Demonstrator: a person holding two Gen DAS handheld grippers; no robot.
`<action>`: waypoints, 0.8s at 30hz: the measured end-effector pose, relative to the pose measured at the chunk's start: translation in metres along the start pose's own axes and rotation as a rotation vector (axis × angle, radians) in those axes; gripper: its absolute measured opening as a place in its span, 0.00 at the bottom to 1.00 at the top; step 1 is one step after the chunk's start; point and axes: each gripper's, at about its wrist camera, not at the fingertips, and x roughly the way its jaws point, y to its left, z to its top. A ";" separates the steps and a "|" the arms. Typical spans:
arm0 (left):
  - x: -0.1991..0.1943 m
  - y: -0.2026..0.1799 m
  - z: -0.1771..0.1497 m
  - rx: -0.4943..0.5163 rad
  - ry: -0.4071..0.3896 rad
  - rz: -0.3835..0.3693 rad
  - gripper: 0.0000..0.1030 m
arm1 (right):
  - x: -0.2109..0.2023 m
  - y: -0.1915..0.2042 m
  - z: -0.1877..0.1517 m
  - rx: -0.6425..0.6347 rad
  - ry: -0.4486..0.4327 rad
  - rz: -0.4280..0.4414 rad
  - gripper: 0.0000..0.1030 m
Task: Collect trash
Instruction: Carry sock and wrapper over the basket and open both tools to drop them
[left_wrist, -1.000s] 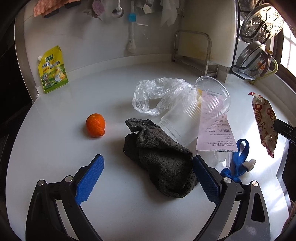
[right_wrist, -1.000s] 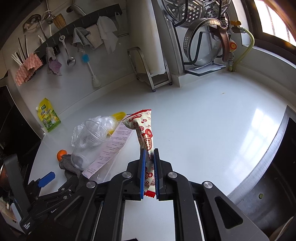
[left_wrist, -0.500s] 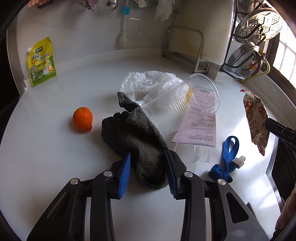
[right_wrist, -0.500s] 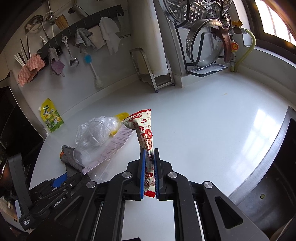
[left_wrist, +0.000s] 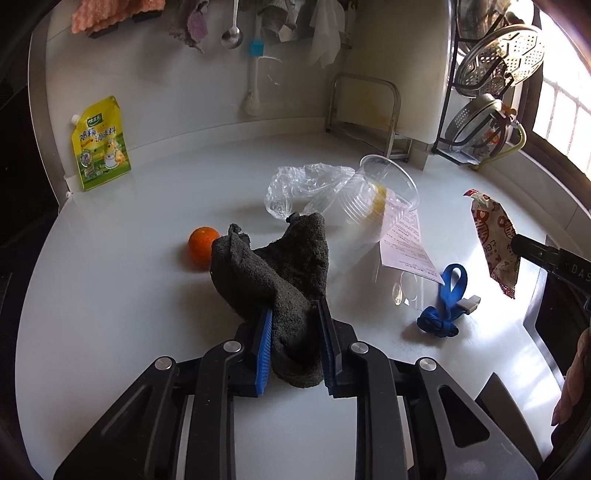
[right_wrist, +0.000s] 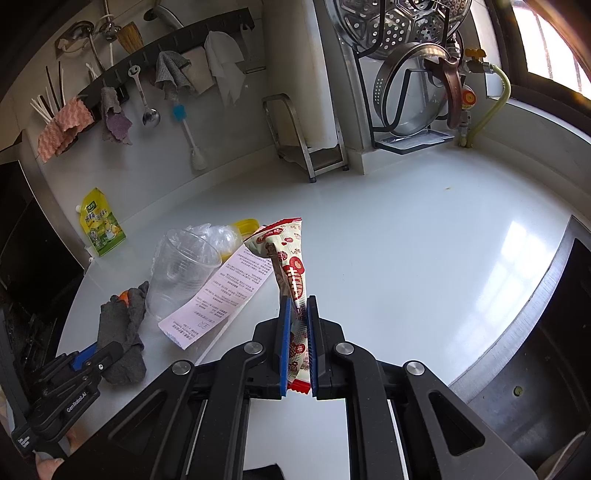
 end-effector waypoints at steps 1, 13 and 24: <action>-0.004 0.000 -0.001 0.006 -0.006 0.000 0.22 | -0.002 0.001 -0.001 -0.002 0.000 -0.003 0.08; -0.046 0.000 -0.023 0.057 -0.057 0.001 0.21 | -0.035 0.011 -0.031 -0.014 0.008 -0.054 0.08; -0.092 -0.005 -0.059 0.087 -0.098 -0.034 0.21 | -0.087 0.027 -0.082 -0.013 -0.001 -0.096 0.08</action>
